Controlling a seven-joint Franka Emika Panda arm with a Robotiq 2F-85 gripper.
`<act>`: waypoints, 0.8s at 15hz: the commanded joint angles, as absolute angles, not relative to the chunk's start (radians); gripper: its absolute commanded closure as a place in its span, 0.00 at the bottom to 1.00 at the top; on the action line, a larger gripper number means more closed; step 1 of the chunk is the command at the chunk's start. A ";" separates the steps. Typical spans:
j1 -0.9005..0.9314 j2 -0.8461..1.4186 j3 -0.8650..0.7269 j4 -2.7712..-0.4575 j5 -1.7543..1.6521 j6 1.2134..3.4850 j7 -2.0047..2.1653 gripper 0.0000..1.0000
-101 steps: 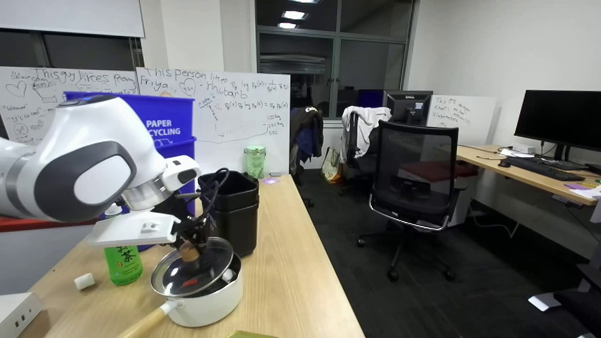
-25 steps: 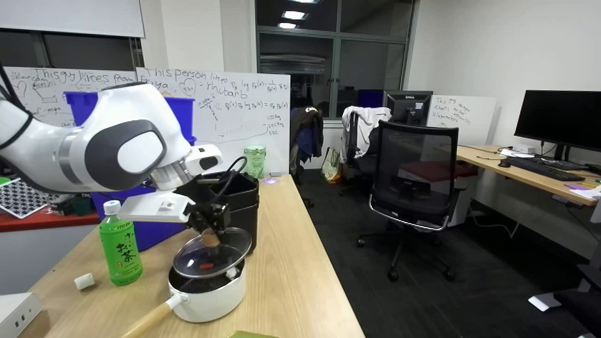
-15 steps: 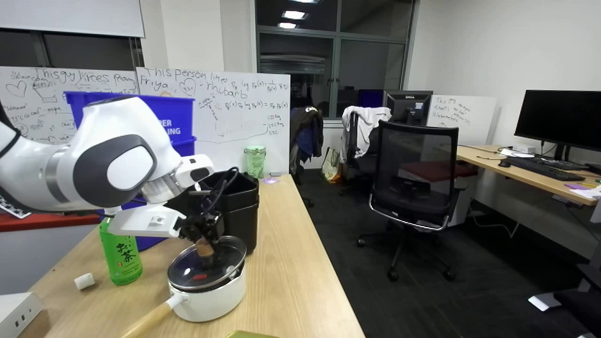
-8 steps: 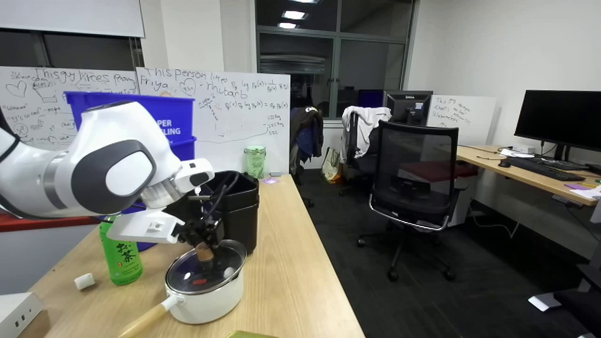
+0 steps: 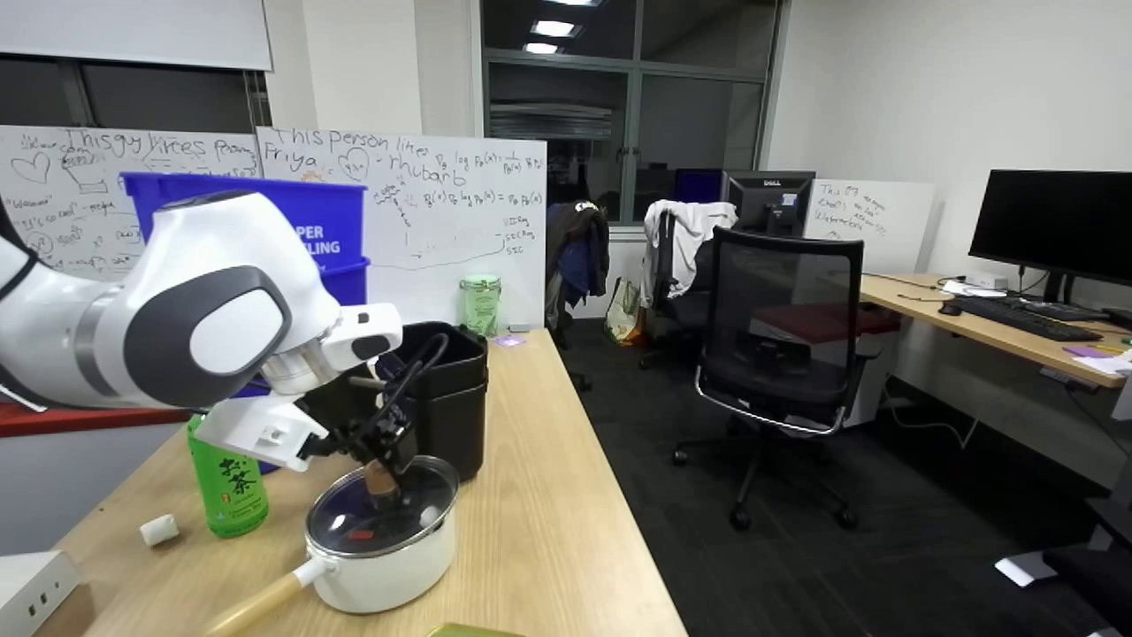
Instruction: Put the lid on the white pot.
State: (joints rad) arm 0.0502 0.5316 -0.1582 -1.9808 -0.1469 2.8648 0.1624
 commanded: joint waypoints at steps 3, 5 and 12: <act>0.082 0.518 -0.189 -2.037 -0.105 2.858 0.270 0.84; 0.095 0.517 -0.205 -2.046 -0.108 2.856 0.303 0.33; 0.071 0.510 -0.172 -1.979 -0.124 2.826 0.215 0.00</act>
State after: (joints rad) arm 0.0737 0.5223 -0.1807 -2.0021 -0.1223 2.8674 0.2718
